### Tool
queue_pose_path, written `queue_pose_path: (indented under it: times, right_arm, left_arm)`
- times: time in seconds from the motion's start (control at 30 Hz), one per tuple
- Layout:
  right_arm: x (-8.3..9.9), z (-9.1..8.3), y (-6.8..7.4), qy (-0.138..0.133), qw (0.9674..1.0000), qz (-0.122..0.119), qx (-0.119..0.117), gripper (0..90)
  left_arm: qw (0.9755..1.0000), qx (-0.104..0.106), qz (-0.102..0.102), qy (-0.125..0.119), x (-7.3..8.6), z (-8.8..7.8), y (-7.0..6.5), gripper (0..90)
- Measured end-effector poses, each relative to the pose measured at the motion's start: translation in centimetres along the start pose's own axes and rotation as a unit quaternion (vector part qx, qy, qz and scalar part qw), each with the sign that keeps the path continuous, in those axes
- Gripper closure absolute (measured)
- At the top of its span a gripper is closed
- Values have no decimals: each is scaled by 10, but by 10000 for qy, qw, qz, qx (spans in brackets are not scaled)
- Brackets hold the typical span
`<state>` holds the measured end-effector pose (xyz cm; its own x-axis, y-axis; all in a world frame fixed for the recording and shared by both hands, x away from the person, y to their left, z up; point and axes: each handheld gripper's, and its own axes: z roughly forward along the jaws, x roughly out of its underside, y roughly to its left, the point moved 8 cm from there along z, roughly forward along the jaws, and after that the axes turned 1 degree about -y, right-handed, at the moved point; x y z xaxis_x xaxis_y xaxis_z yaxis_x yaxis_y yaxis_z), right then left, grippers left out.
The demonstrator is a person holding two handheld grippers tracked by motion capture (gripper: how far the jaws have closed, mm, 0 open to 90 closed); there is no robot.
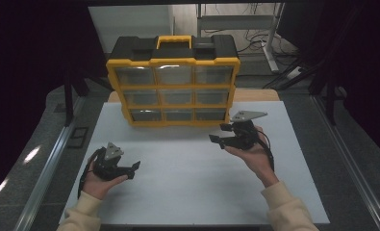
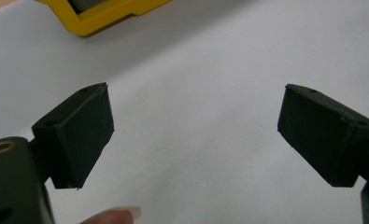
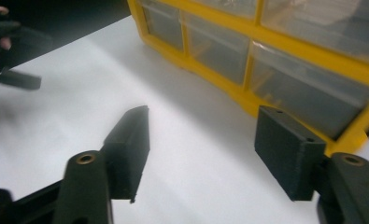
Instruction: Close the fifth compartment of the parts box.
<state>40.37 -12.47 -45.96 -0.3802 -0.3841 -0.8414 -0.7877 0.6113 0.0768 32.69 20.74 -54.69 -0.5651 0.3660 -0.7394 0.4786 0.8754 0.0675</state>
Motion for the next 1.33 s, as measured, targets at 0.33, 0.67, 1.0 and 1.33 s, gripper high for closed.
queue_pose_path:
  times: [0.33,0.67,1.0,1.33]
  right_arm:
    - [55,-44,-9,43,9997,173,188,295]
    - [94,-64,-27,152,9985,367,375,271]
    - [98,-61,-28,195,9984,340,403,260]
    - [98,-61,-29,175,9985,310,405,239]
  left_arm:
    - [10000,-7,-11,26,1,3,0,111]
    - [10000,-4,-36,34,2,4,1,110]
    - [10000,-3,-29,41,3,4,3,110]
    - [10000,-2,-23,36,2,4,2,110]
